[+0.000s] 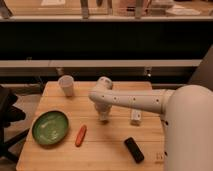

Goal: Wipe the white sponge on the table

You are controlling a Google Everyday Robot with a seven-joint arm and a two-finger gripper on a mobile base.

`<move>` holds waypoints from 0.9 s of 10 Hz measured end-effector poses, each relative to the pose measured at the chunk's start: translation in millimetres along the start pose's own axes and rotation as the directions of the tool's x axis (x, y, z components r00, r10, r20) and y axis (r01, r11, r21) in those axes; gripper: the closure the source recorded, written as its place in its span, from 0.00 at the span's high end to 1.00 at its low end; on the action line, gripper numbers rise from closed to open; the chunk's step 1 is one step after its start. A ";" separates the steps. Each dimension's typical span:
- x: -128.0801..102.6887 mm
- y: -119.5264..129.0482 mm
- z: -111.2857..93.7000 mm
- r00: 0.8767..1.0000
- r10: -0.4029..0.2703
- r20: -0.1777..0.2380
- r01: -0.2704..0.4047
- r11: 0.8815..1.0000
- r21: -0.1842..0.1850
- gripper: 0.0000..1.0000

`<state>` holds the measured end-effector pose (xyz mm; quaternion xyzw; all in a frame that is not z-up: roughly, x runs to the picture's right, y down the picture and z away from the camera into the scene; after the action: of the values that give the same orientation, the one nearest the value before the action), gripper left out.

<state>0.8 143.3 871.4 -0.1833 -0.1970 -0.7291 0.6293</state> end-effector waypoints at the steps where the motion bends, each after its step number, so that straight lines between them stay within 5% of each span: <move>1: -0.5 0.0 -0.5 1.000 -0.005 -0.001 0.005 1.000 0.001 0.00; 9: -0.1 7.1 -4.7 0.999 -0.041 -0.011 0.041 0.999 0.011 0.05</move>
<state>7.8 140.0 867.7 -0.1717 -0.2012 -0.7416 0.6165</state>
